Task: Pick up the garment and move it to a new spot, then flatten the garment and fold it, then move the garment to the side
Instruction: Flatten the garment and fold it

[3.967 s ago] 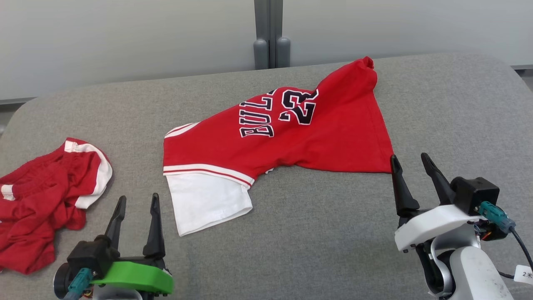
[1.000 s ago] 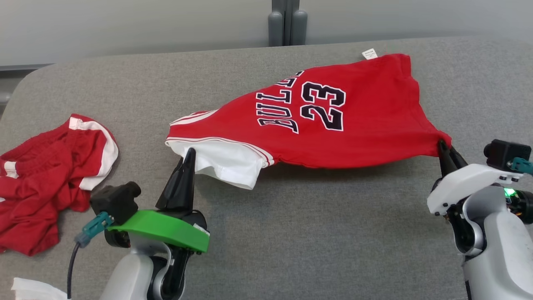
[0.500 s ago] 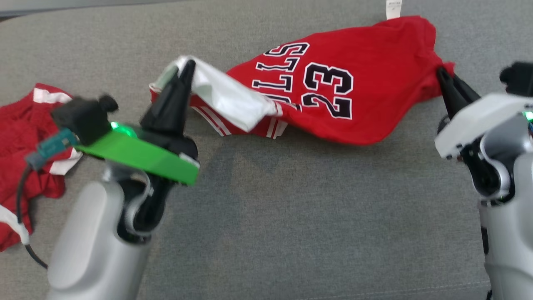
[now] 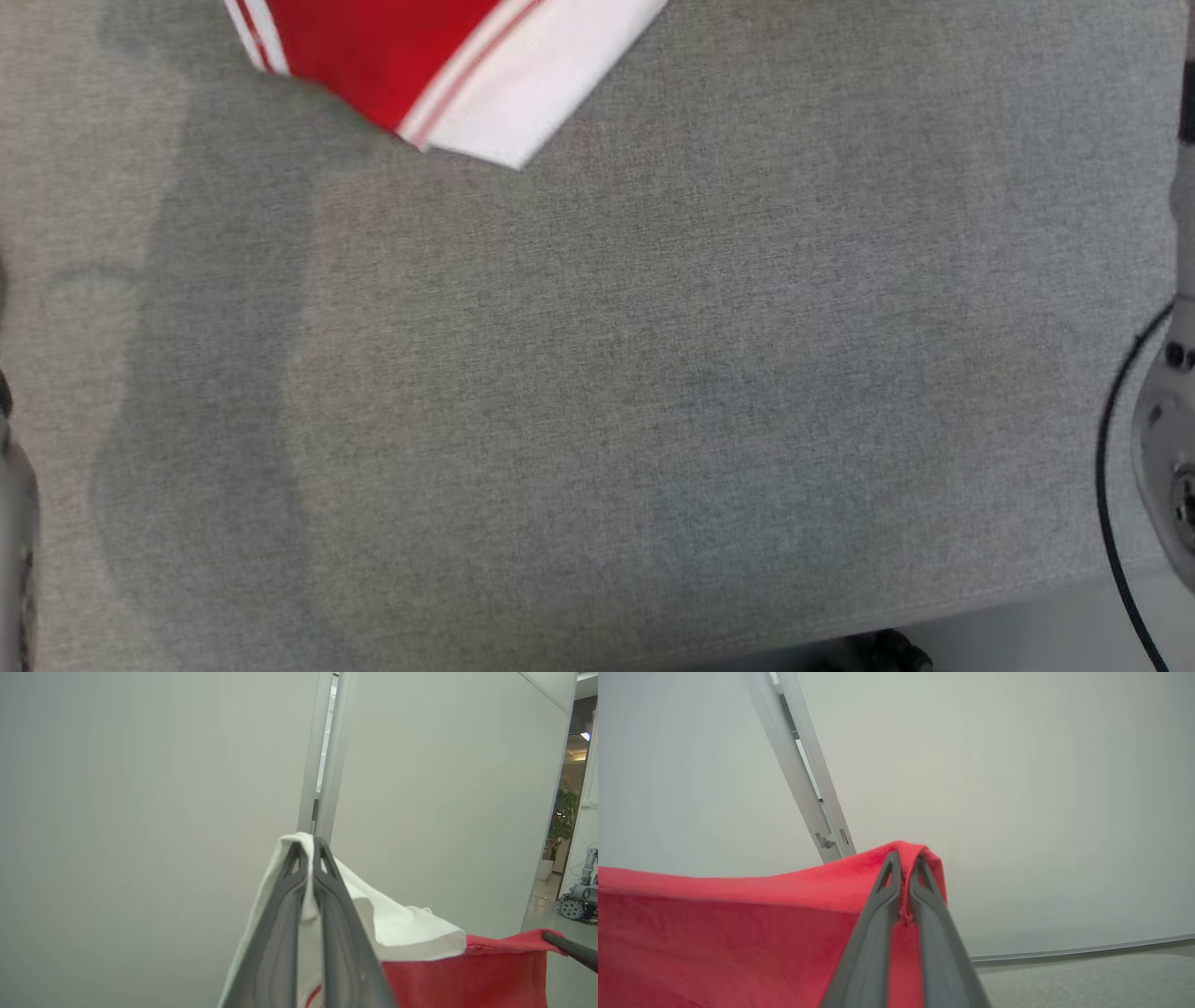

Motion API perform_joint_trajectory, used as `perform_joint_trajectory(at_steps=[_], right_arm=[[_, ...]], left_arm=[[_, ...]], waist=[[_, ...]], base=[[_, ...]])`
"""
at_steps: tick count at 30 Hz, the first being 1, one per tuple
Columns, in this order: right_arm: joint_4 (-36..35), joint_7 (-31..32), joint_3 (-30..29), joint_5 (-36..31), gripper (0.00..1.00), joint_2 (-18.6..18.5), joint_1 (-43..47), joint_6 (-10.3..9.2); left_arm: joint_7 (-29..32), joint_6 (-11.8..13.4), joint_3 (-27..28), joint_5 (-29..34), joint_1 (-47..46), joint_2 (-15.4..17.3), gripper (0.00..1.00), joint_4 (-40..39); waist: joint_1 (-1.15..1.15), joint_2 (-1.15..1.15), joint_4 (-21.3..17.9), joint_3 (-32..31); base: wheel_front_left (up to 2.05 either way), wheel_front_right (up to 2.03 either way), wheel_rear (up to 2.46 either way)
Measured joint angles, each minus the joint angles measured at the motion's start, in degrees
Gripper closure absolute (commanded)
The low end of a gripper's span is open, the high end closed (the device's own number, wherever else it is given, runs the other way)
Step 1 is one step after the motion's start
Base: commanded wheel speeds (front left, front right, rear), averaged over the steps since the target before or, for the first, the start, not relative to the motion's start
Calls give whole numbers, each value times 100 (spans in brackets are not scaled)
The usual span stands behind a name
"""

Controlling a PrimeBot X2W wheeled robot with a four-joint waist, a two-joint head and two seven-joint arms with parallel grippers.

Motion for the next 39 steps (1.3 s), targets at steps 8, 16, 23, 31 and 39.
perform_joint_trajectory(at_steps=[8, 16, 23, 31, 39], right_arm=[[511, -1463, -224, -606, 100, -311, -922, 3], [1136, -1561, 268, -864, 100, -552, -244, 3], [1529, -1512, 854, -634, 100, -700, 1117, 3], [1389, -649, 556, -339, 100, -678, 2886, 4], [77, 138, -487, -728, 100, -172, 4511, 5]], left_arm=[[-824, -10, -199, -872, -1057, -208, 100, -452], [-1043, -10, -964, -1199, 122, 166, 100, -467], [-1118, -10, -1138, -1586, 2430, 18, 100, -580], [-949, -9, -1603, -2279, 4790, -121, 100, -514], [-372, 177, -1861, -2940, 5935, -54, 100, -854]], waist=[[-1, 0, -145, 209], [-1, 0, 77, 295], [-1, 0, 283, 116], [-2, 0, 457, -616], [-2, 0, 618, -1427]], base=[[0, 0, 0], [0, 0, 0], [0, 0, 0], [0, 0, 0], [0, 0, 0]])
